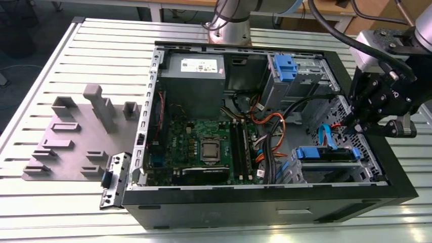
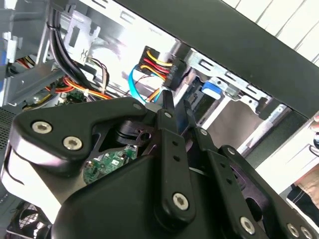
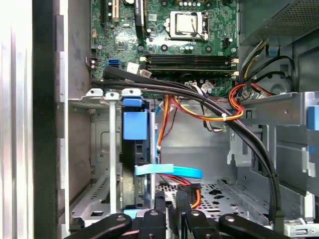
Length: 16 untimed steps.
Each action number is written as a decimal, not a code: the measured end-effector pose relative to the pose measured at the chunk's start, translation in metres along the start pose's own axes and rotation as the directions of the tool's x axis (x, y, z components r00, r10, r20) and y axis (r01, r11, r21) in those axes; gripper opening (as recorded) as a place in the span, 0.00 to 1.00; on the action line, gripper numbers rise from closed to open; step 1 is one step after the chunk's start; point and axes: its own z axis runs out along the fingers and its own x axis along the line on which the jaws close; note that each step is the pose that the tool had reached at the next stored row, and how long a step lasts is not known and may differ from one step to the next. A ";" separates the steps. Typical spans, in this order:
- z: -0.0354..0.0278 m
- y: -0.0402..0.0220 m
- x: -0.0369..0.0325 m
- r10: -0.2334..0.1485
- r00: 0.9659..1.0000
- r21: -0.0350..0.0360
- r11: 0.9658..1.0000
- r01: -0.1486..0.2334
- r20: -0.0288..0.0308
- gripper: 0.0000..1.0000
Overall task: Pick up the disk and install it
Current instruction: 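Insert the second disk wire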
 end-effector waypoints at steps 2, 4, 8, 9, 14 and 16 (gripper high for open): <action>0.0004 0.0001 -0.0037 0.000 1.000 0.000 1.000 0.000 0.000 0.24; 0.0010 0.0001 -0.0054 0.000 1.000 0.000 1.000 0.000 0.002 0.24; 0.0023 -0.0010 -0.0057 0.000 1.000 0.000 1.000 0.000 0.002 0.24; 0.0027 -0.0015 -0.0056 0.000 1.000 0.000 1.000 0.000 0.002 0.24; 0.0045 -0.0051 -0.0056 0.000 1.000 0.000 1.000 0.000 0.002 0.24; 0.0063 -0.0062 -0.0056 0.000 1.000 0.000 1.000 0.000 0.002 0.24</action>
